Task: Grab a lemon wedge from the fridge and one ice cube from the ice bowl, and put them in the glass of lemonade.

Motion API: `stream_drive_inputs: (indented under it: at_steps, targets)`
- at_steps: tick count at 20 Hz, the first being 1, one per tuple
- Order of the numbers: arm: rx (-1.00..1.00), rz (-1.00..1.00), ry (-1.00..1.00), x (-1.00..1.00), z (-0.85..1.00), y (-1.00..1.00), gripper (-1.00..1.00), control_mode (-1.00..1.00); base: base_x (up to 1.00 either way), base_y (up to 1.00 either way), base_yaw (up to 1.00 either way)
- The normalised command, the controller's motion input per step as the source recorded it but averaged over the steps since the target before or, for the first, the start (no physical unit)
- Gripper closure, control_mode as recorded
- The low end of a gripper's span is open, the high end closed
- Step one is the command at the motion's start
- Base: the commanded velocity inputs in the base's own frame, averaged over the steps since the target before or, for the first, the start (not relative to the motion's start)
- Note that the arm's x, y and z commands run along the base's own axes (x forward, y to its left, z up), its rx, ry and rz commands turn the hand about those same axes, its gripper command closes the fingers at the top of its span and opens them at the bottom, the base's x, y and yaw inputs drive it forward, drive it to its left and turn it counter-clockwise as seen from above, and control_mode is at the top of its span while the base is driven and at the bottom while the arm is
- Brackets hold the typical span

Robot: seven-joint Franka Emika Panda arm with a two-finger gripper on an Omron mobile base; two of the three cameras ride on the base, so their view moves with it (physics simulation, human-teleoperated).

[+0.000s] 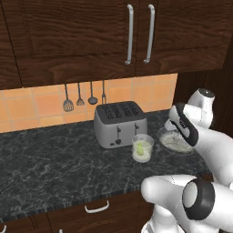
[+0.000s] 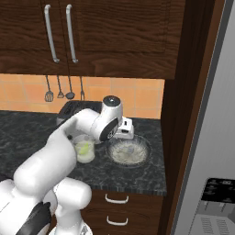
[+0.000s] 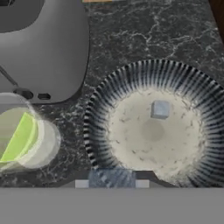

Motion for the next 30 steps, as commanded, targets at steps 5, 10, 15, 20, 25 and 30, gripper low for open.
stream_drive_inputs:
  at_steps: [5, 10, 15, 20, 25, 30]
  targets:
    - [0.0, 0.23, 0.07, -0.29, 0.76, 0.94, 1.0, -1.0, 0.0, 0.0, 0.0]
    - [-0.01, 0.12, 0.05, -0.16, -0.01, 0.8, 1.0, -1.0, 0.0, 0.0, 0.0]
    - [0.0, 0.01, 0.0, -0.01, -0.02, 0.4, 1.0, -1.0, 0.0, 0.0, 0.0]
    - [0.0, 0.0, 0.0, 0.04, 0.0, 0.14, 1.0, -1.0, 0.0, 0.0, 0.0]
    - [0.0, -0.1, 0.06, 0.43, 0.0, 0.0, 1.0, -1.0, 0.0, 0.0, 0.0]
    - [-0.04, -0.26, 0.06, 0.19, 0.06, 0.23, 1.0, -1.0, 0.0, 0.0, 0.0]
